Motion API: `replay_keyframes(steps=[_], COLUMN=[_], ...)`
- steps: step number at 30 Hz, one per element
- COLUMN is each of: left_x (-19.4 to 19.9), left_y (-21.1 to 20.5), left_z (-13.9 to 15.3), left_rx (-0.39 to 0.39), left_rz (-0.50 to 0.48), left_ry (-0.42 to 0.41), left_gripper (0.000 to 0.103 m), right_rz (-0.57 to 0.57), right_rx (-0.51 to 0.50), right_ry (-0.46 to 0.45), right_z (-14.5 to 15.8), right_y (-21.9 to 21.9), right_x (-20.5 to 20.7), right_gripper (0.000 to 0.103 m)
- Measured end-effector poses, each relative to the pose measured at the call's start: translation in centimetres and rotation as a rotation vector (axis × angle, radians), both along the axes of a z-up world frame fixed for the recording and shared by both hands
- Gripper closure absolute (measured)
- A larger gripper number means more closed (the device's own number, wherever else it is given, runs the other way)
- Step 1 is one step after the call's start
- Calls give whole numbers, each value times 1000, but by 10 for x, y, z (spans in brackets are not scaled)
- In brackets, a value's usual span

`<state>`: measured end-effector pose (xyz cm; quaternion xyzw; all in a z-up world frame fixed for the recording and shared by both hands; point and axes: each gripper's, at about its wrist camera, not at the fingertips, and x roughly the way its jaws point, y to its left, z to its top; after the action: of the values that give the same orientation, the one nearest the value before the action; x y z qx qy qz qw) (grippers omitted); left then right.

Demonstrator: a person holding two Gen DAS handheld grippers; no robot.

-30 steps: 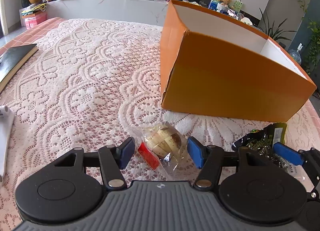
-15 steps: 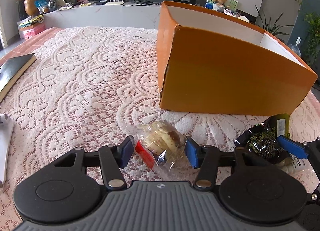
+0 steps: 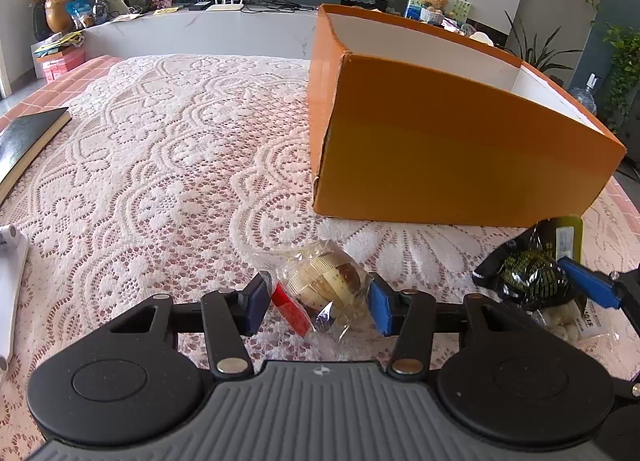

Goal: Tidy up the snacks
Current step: 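Grasp the clear bread-ball pack with the left tool while the right tool grasps the dark green pack, then carry both packs into the orange box and open both tools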

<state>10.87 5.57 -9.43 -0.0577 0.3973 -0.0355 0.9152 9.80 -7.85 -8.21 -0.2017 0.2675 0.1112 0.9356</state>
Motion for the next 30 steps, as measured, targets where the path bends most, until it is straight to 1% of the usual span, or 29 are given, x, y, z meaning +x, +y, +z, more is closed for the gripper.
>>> replay_keyframes(steps=[8,11,17,20,26,30], left_x=[-19,-27,-43,-48,-44,-31], left_y=[1,1,-4,-7,-13,-16], left_z=[21,30,55,68,90,108], left_rx=[4,12,-2,-28,-49,-65], left_rz=[-22,-26,-48,-66,-95,-128], left_ry=[-76,-93,-145,-168,-197,-214], left_gripper=[46,47,47,47,47,47], right_rz=[-2,-6,-11,-16,-23,-5], right_rx=[28,38,35,44,73,52], right_ry=[-40,-52,-115,-137,-170,-204], right_z=[19,26,46,58,83,100], right_y=[-4,-7,-13,-19,-33,-43], right_x=[-14,-22,-41,-47,-47,-39], right_gripper=[52,53,53,53,54,54])
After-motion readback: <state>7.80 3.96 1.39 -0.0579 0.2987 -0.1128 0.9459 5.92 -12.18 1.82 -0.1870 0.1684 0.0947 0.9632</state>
